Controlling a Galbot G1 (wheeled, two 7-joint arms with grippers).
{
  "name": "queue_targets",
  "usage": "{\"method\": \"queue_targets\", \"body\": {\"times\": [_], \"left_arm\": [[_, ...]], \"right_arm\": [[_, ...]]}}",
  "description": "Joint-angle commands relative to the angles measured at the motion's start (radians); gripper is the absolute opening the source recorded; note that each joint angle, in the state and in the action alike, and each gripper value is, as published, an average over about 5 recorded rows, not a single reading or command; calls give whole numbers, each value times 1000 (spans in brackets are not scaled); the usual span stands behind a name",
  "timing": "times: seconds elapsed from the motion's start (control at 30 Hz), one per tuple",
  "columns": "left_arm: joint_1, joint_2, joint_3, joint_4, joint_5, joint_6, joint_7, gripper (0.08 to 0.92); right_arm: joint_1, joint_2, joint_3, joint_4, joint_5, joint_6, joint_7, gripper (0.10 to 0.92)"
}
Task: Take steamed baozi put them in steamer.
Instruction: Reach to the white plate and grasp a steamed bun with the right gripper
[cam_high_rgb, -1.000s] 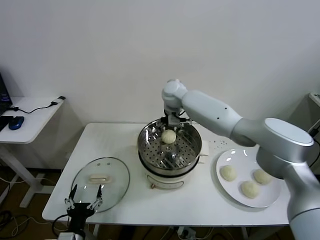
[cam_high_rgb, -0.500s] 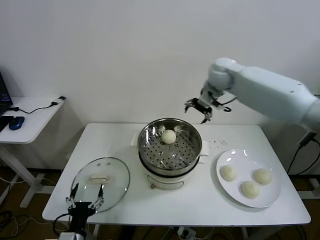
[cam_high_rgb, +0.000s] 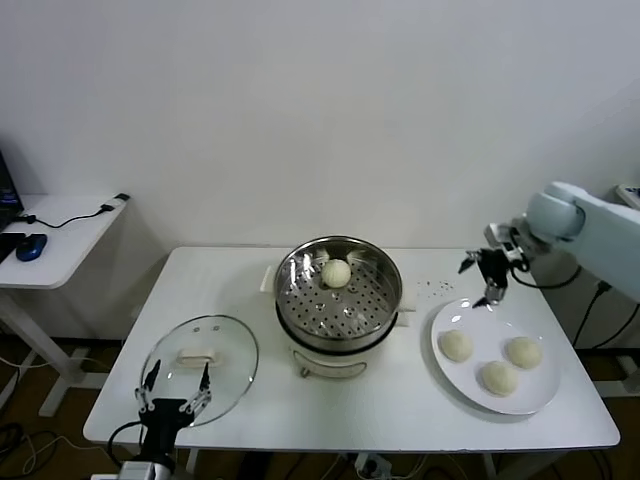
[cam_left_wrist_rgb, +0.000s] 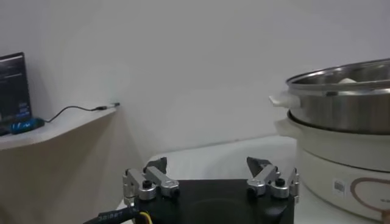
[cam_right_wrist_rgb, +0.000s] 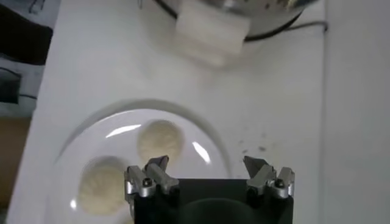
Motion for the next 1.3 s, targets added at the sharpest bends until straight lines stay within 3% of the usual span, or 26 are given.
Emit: {"method": "queue_targets", "body": {"times": [0.03,0.43,1.0,1.1,1.3], "left_arm": [[1,-3,4,7,8,1,-2,823],[-1,-7,3,29,45,-17,-18,823],[-4,-4,5,34,40,-16,-17,823],[-4,-3,4,32,39,-16,-17,823],[-2,-4,3,32,39,-16,-17,823]], "right_arm": [[-285,-5,173,-52,-62,-79,-9,823],[-292,138,201,-162,-83,-64,7,823],[-320,178,232,-198,-99,-58,18,822],[-311,177,231,-201,-99,-59,10,799],[-293,170,224,-204,-98,-56,-2,650]]}}
